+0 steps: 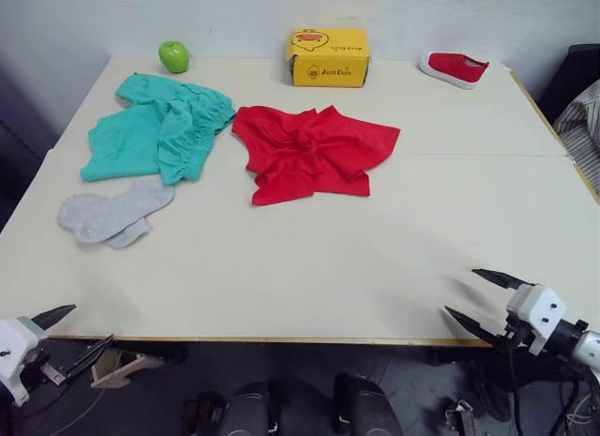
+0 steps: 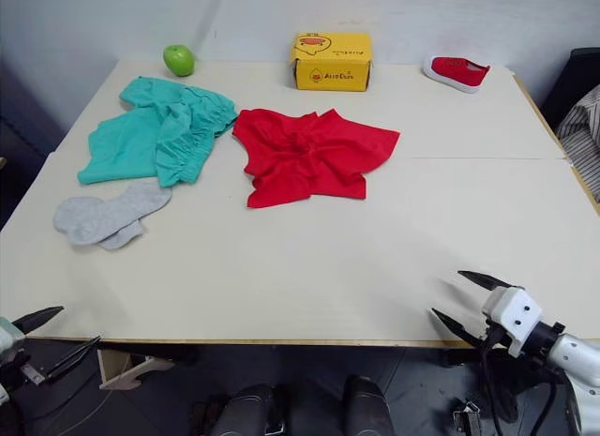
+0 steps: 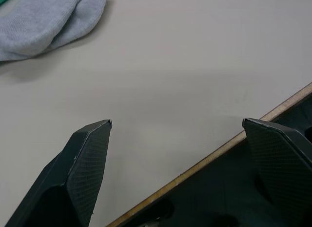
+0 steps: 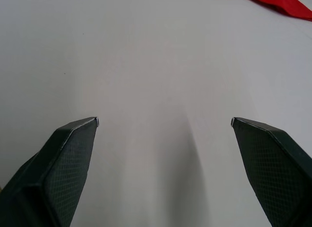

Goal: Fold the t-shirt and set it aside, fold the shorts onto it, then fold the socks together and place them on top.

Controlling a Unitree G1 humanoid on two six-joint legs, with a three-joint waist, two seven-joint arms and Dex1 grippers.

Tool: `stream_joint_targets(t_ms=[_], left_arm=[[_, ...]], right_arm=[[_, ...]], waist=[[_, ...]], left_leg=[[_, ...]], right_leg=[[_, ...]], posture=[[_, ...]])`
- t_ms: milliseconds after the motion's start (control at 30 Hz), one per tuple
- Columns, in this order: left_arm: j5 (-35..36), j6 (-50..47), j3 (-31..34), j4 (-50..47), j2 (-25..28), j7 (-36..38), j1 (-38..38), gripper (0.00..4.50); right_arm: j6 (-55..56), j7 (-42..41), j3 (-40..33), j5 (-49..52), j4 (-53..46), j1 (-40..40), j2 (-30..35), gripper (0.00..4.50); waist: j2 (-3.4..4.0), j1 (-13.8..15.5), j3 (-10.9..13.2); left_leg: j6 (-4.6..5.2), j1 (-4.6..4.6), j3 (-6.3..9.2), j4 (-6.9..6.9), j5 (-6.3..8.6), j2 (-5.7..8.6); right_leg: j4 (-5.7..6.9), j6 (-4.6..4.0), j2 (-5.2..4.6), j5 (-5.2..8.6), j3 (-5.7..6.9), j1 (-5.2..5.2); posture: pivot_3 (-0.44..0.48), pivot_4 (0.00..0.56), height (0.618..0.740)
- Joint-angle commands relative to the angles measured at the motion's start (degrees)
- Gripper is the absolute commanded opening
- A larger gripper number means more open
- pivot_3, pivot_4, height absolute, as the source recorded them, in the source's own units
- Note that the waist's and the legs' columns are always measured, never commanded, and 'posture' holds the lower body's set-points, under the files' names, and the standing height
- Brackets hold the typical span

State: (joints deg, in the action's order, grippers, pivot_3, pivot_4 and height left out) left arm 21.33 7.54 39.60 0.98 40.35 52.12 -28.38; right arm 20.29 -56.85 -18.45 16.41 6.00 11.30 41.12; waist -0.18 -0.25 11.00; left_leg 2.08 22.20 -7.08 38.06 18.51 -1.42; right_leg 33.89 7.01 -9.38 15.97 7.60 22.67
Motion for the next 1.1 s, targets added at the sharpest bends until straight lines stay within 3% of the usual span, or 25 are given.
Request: stream_joint_targets(t_ms=[33,167,233,433,567,767,1000,1100], left_arm=[[4.37,-2.22,1.49,-3.36,0.18,-0.13,1.52,4.5],[8.06,-15.27,-2.7,-11.8,4.15,-1.22,4.3,4.5],[5.61,-20.12,-7.74,-15.22,7.26,-2.24,7.47,4.5],[-0.55,-25.46,-23.66,-15.73,7.99,-8.11,29.59,4.5],[-9.51,-21.69,-35.09,-7.42,5.36,-9.33,44.28,4.5],[-22.55,-9.6,-47.33,14.86,-2.54,-11.15,65.54,4.5],[-29.83,-4.61,-53.37,34.27,-10.35,-12.66,77.74,4.5],[-33.65,-1.95,-54.55,42.19,-11.85,-17.39,80.92,4.5]], right_arm=[[-0.24,-0.17,0.6,1.55,-1.4,-1.54,-0.23,4.46],[-5.87,-0.49,4.78,2.39,-7.1,-6.17,0.49,4.46],[-11.0,-0.26,8.3,1.86,-9.88,-10.47,0.7,4.46],[-18.64,1.94,18.49,-4.54,-7.28,-27.4,-1.88,4.46],[-16.14,5.61,24.02,-12.92,4.84,-40.11,-4.98,4.46],[-9.62,11.5,30.52,-23.87,31.25,-59.74,-9.92,4.46],[-4.55,16.29,34.09,-30.05,53.53,-72.99,-16.17,4.46],[-3.65,20.39,34.6,-32.16,59.67,-76.43,-17.99,4.46]], waist=[[0.0,0.01,0.0],[0.0,0.01,0.0],[0.05,0.01,0.03],[0.15,0.13,0.09],[0.14,0.0,0.08],[0.1,-0.58,0.08],[0.09,-2.31,0.07],[0.08,-2.87,0.06]], left_leg=[[0.0,0.0,0.0,0.0,0.0,-0.01],[-0.01,-0.02,0.03,0.09,-0.07,-0.05],[-0.1,-0.06,0.04,0.12,-0.19,-0.05],[-0.46,0.0,0.05,0.11,-0.66,-0.03],[-0.24,0.07,-0.1,0.11,-0.82,-0.03],[-0.15,0.35,-0.68,0.21,-1.0,-0.05],[-0.14,0.38,-1.2,0.19,-1.03,-0.13],[-0.14,0.34,-1.19,0.21,-1.08,-0.18]], right_leg=[[0.01,0.0,0.0,0.0,-0.01,0.0],[0.15,0.0,0.01,0.0,-0.07,-0.01],[0.27,-0.03,0.0,-0.02,-0.15,-0.01],[0.55,-0.2,0.07,-0.14,-0.05,0.16],[0.92,-0.21,0.68,-0.15,-0.11,0.3],[1.12,-0.18,0.8,-0.16,-0.38,0.82],[1.13,-0.15,0.85,-0.17,-0.38,0.89],[1.2,-0.13,0.85,-0.19,-0.39,0.88]], posture=[[0.0,0.15,0.74],[0.0,0.15,0.74],[0.0,0.15,0.74],[0.0,0.15,0.74],[0.0,0.15,0.74],[0.0,0.15,0.74],[0.0,0.15,0.74],[0.0,0.15,0.74]])
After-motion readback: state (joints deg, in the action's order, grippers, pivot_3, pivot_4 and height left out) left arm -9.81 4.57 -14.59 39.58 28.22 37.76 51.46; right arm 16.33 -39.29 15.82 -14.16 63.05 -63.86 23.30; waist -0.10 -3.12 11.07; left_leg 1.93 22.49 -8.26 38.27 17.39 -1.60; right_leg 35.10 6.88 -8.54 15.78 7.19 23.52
